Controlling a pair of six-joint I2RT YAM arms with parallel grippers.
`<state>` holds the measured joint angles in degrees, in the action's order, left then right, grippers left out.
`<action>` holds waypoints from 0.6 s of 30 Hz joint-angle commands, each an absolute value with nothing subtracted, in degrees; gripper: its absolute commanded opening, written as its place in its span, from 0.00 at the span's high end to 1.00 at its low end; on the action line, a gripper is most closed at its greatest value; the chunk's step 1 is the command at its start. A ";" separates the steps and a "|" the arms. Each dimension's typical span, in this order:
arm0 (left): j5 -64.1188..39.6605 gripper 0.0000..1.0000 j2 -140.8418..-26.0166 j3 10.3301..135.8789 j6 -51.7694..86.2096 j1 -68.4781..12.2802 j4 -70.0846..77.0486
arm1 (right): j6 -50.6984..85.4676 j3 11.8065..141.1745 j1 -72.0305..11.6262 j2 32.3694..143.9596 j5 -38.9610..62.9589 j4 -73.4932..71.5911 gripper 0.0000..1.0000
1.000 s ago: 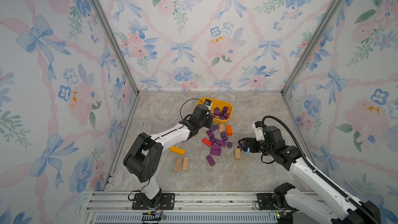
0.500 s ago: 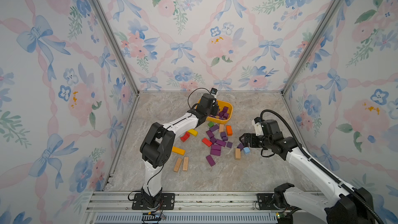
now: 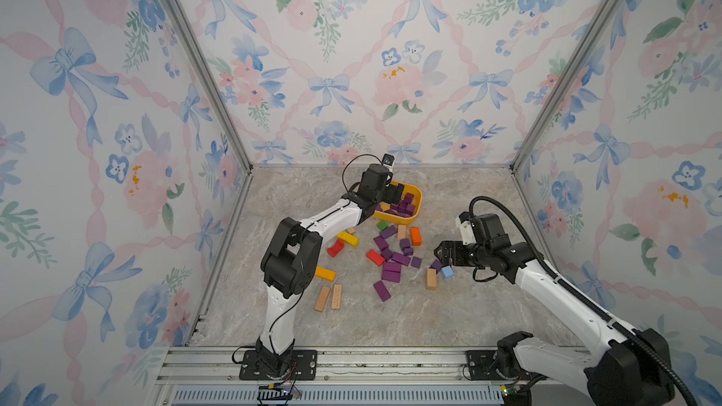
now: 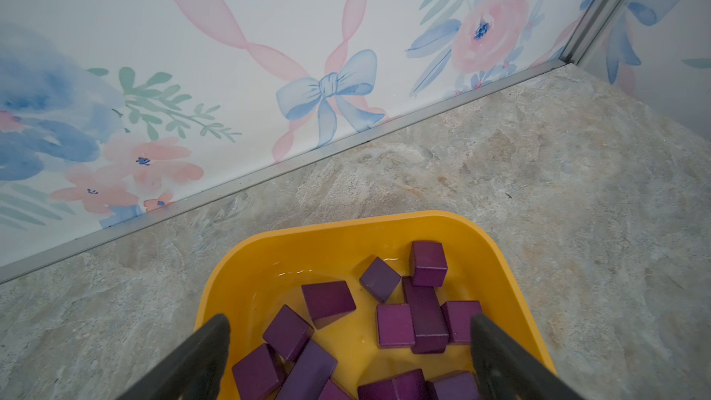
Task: Pick purple bricks into the storage bin
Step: Place the building block in the storage box.
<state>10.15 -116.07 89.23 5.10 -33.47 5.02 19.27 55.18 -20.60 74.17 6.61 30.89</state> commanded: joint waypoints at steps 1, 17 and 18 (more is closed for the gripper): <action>11.30 0.02 -111.63 87.25 5.33 -33.37 5.43 | 18.97 56.81 -19.83 74.45 5.32 33.13 0.03; 12.72 0.02 -78.69 48.46 8.17 -38.15 23.74 | 17.47 57.87 -25.71 76.32 0.70 32.08 0.01; 12.21 0.02 -77.20 46.42 8.13 -38.45 23.92 | 17.12 57.98 -26.45 77.08 0.34 32.08 0.01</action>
<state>12.97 -79.37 50.70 6.74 -37.78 20.14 18.50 56.12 -24.60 74.32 2.72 31.94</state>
